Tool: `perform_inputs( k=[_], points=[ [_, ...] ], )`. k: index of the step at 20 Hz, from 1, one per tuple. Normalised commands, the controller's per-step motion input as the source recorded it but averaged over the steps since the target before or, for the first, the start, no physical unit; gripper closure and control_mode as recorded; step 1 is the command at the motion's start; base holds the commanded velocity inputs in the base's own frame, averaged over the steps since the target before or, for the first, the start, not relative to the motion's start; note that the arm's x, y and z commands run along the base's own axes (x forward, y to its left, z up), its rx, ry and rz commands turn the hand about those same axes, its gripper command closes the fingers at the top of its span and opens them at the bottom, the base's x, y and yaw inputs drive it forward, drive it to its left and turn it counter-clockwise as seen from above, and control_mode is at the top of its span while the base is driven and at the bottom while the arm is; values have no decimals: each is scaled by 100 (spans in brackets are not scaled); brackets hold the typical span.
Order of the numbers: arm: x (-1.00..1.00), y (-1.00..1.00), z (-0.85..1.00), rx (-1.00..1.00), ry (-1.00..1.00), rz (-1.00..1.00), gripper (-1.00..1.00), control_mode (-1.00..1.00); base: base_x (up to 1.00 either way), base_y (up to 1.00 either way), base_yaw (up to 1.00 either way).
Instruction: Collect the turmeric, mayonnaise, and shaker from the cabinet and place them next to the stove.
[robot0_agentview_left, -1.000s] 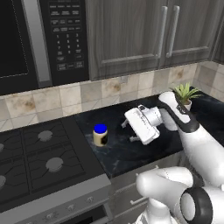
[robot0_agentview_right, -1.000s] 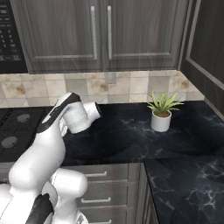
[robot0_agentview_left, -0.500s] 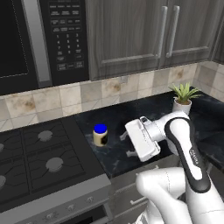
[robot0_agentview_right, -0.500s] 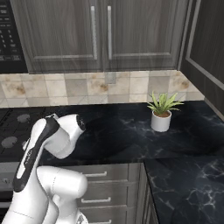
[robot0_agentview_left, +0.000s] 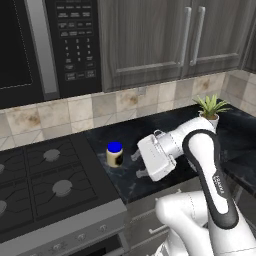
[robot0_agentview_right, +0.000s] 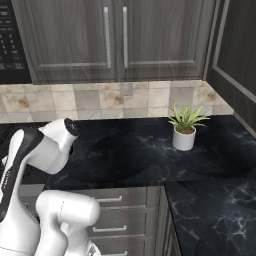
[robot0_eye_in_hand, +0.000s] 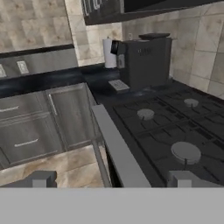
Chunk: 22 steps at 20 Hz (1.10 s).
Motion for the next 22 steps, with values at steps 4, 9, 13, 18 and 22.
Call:
perform_inputs(
  k=[4,9,13,18,22],
  points=[
    [-43,42,-16,-6,2,-19,-100,-100,0,0,0],
    [-3,10,-6,-2,1,-3,-100,-100,0,0,0],
    [0,0,-2,0,0,0,-100,100,-21,4,0],
    [0,0,0,0,0,0,-100,100,-93,30,0],
    [0,0,0,0,0,0,-100,100,-100,58,-1]
  ],
)
